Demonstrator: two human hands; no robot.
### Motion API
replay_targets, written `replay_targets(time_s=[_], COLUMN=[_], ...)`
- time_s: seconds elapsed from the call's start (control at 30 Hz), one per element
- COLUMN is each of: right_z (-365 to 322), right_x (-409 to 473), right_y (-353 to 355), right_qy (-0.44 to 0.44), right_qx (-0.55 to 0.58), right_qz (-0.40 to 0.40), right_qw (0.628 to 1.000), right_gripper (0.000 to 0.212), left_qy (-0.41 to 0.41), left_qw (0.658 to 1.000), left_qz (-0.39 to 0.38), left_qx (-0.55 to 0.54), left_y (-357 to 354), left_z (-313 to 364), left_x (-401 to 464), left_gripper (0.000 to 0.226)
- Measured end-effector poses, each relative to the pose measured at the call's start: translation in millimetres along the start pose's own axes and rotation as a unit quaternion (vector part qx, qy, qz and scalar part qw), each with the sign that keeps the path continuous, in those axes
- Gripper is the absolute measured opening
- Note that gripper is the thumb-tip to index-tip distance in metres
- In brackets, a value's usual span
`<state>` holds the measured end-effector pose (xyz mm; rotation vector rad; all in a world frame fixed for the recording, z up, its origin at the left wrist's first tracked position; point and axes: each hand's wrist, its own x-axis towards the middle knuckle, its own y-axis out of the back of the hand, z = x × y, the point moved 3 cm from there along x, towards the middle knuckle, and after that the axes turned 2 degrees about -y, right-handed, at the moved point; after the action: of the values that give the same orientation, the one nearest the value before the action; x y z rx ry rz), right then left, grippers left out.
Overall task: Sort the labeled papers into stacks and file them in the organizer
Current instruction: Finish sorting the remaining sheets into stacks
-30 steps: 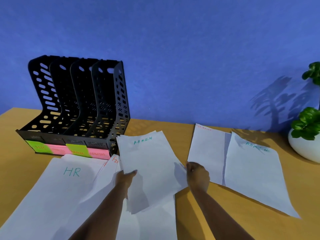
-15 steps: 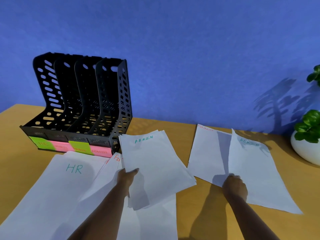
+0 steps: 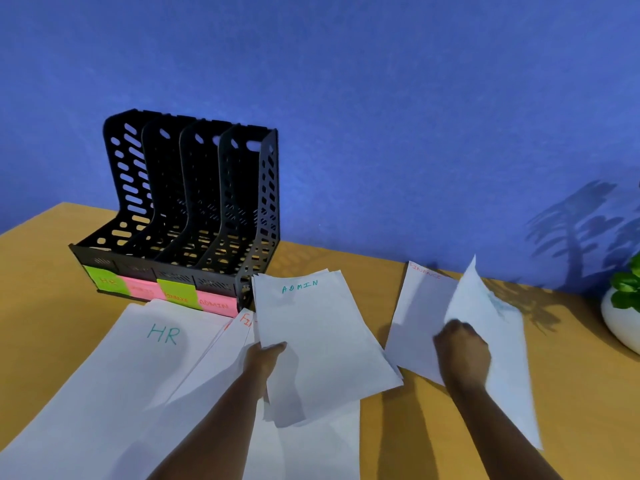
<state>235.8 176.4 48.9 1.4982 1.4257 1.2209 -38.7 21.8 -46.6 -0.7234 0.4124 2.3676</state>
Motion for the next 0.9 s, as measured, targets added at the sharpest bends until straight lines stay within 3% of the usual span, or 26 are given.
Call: replay_targets(time_s=[0.1, 0.17, 0.27, 0.37, 0.53, 0.63, 0.7, 0.77, 0.83, 0.9], right_z=[-58, -93, -121, -134, -145, -147, -144, -136, -122, -103], right_x=[-16, -39, -69, -94, -127, -135, -130, -118, -91, -58], right_y=[14, 18, 2, -25, -54, -51, -49, -40, -29, -19], right_qy=[0.111, 0.192, 0.284, 0.352, 0.443, 0.490, 0.453, 0.367, 0.255, 0.137], right_qx=[0.038, 0.036, 0.008, -0.035, -0.033, 0.047, 0.159, 0.287, 0.375, 0.392], right_qz=[0.054, 0.080, 0.063, 0.024, -0.025, -0.088, -0.213, -0.251, -0.159, -0.056], right_qw=[0.992, 0.977, 0.957, 0.935, 0.896, 0.866, 0.851, 0.848, 0.877, 0.908], right_gripper=[0.004, 0.018, 0.038, 0.043, 0.037, 0.014, 0.019, 0.019, 0.018, 0.044], left_qy=[0.009, 0.032, 0.035, -0.033, -0.039, -0.059, -0.076, -0.087, -0.113, -0.141], left_qw=[1.000, 0.998, 0.989, 0.978, 0.985, 0.993, 0.993, 0.993, 0.990, 0.985], left_qz=[0.004, -0.010, -0.053, -0.107, -0.092, -0.059, -0.050, -0.032, -0.026, -0.048], left_qx=[-0.011, -0.049, -0.135, -0.174, -0.140, -0.079, -0.076, -0.078, -0.079, -0.082], left_y=[-1, -1, -3, -3, -1, -2, -6, -7, -8, -8], left_z=[6, 6, 7, 12, 14, 12, 12, 15, 25, 37], left_x=[-5, -8, -13, -20, -22, -19, -19, -20, -23, -28], left_gripper=[0.049, 0.056, 0.060, 0.056, 0.041, 0.045, 0.043, 0.037, 0.035, 0.037])
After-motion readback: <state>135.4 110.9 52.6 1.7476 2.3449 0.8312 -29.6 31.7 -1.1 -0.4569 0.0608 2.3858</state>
